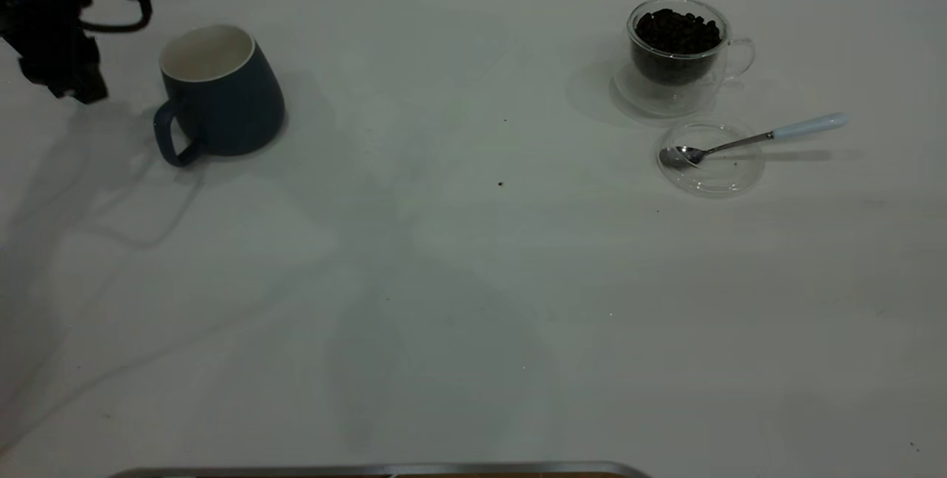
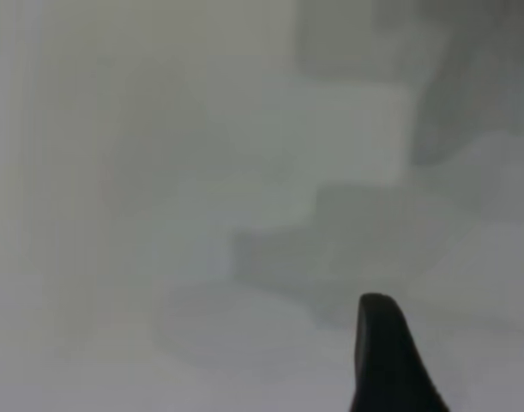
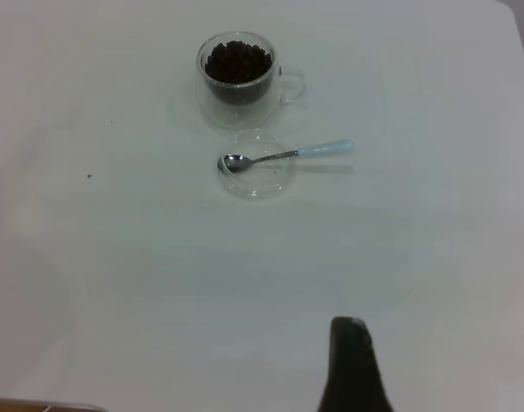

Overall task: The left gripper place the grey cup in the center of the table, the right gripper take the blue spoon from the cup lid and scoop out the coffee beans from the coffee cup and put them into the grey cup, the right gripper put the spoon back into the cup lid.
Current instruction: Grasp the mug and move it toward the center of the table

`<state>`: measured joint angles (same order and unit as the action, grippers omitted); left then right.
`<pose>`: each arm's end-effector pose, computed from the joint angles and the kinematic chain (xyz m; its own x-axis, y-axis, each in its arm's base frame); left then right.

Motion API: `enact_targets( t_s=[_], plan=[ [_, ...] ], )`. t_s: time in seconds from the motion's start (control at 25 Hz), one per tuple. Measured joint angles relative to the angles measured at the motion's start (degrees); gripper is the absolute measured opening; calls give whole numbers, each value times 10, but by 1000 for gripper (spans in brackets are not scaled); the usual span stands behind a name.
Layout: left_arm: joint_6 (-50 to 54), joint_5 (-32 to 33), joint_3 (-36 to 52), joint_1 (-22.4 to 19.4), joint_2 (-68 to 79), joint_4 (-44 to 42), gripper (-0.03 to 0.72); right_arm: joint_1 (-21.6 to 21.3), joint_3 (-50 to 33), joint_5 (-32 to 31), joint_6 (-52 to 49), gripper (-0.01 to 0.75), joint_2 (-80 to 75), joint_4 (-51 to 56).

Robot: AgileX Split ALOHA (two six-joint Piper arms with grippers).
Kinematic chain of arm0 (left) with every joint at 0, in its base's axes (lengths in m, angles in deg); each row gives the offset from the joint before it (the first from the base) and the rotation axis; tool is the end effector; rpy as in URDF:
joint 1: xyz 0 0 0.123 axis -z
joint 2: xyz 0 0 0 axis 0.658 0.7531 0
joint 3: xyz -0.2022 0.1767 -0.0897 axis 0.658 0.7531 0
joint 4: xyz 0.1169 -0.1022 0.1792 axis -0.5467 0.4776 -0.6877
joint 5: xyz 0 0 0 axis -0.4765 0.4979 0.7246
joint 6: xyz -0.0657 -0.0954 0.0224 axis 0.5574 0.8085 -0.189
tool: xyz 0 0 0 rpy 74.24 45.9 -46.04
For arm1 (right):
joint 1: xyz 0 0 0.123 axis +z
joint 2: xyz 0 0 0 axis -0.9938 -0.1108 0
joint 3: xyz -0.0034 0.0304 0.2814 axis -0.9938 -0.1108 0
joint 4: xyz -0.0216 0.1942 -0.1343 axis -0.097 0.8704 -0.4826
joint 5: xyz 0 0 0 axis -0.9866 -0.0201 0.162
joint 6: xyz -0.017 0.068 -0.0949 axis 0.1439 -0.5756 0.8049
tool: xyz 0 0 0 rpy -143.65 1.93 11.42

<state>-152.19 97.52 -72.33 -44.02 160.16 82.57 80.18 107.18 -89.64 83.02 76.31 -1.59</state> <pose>0.4579 0.0257 0.0440 -0.4144 0.8966 -0.1560 0.7991 0.4405 0.4092 0.0066 0.0164 0.2445 -0.5215 0.0029 -0.8532 -0.0761 0.9959 0.0499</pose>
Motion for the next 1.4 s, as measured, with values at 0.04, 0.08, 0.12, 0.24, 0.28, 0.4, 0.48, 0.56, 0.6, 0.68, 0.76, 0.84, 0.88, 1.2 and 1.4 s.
enact_targets(
  t_s=[0.04,0.08,0.12,0.24,0.28,0.4,0.48,0.56,0.6,0.68,0.76,0.84,0.88,1.2,1.4],
  plan=[
    [-33,3,0,0,3,29,475,0,0,0,0,565,0,0],
    [-74,5,0,0,4,57,475,0,0,0,0,565,0,0],
    [-117,6,0,0,5,83,475,0,0,0,0,565,0,0],
    [-235,6,0,0,5,151,475,0,0,0,0,565,0,0],
    [-272,6,0,0,5,176,475,0,0,0,0,565,0,0],
    [-364,6,-1,0,8,242,475,0,0,0,0,565,0,0],
    [-417,6,-1,0,15,278,475,0,0,0,0,565,0,0],
    [-465,7,-2,1,24,309,475,0,0,0,0,565,0,0],
    [-482,10,-2,1,28,320,475,0,0,0,0,565,0,0],
    [-518,12,-2,6,33,341,475,0,0,0,0,565,0,0],
    [-547,14,-2,11,34,361,475,0,0,0,0,565,0,0],
    [-571,15,-2,19,34,381,475,0,0,0,0,565,0,0],
    [-577,15,-2,22,34,385,475,0,0,0,0,565,0,0],
    [-584,17,-2,58,35,439,475,0,0,0,0,565,0,0],
    [-584,8,-2,97,38,481,475,0,0,0,0,565,0,0]
  ],
)
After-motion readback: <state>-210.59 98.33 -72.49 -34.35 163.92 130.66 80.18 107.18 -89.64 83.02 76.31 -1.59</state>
